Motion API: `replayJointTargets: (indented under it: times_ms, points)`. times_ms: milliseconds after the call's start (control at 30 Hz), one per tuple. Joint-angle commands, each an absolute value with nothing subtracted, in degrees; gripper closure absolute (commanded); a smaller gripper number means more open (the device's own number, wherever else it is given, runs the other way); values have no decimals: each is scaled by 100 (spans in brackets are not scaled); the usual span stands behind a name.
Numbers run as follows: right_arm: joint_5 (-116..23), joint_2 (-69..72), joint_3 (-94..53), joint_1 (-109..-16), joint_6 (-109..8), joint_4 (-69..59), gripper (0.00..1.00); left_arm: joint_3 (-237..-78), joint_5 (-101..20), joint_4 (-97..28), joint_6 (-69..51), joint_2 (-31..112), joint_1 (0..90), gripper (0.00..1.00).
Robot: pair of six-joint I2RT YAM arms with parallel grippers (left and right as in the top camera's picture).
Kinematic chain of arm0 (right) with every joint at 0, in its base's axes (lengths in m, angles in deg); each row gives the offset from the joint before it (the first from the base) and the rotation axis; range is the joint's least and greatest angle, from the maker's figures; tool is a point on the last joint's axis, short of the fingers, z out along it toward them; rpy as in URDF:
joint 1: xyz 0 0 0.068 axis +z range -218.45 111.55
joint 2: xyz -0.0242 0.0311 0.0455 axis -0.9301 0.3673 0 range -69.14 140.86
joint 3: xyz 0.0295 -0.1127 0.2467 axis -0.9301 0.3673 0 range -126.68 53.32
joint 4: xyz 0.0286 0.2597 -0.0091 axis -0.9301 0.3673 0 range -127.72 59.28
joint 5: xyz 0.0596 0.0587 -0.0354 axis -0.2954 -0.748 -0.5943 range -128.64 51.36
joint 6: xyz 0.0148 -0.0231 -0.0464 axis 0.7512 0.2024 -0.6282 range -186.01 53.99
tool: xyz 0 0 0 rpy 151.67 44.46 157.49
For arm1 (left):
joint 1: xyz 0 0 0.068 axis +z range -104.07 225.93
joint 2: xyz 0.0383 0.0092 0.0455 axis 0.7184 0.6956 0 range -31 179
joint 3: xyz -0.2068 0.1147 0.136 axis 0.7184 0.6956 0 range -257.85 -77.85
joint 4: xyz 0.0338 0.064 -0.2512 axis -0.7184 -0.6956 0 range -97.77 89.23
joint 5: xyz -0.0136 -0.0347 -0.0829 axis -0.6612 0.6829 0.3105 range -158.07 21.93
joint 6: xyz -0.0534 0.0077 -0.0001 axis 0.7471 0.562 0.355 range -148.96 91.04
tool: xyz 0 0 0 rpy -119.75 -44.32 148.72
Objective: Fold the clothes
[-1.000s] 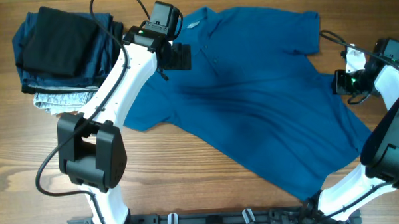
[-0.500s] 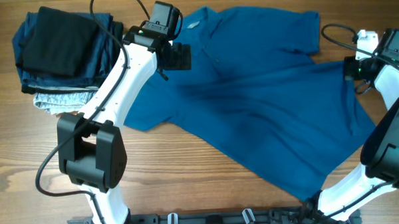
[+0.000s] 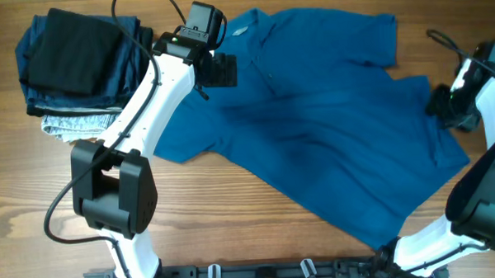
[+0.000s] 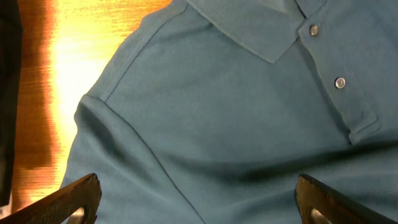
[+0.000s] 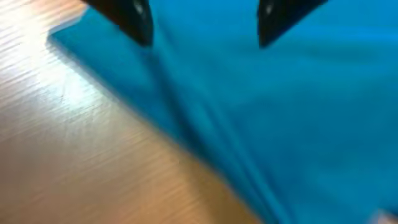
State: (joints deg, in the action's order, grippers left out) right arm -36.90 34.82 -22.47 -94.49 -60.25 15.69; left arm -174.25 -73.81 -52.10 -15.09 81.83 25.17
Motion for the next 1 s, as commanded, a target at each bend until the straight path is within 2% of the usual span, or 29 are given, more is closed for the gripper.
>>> replayJointTargets:
  times_ms: [0, 233, 333, 667, 967]
  points:
    - [-3867, 3393, -1972, -9456, -4851, 1884, 96, -17428, -7394, -5206, -1518, 8225, 2515, 0]
    - [-3646, 3452, -774, -9477, -4628, 511, 96, -17428, -7394, -5208, -1518, 8225, 2515, 0]
    - [-2888, 3452, -759, -9491, -4478, 336, 96, -17428, -7394, -5208, -1518, 8225, 2515, 0]
    - [-2540, 3452, -934, -9550, -4478, 183, 94, -17428, -7394, -5208, -1518, 8225, 2515, 0]
    - [-2328, 3452, -932, -9554, -4508, -800, 90, -17428, -7394, -5206, -1518, 8225, 2515, 0]
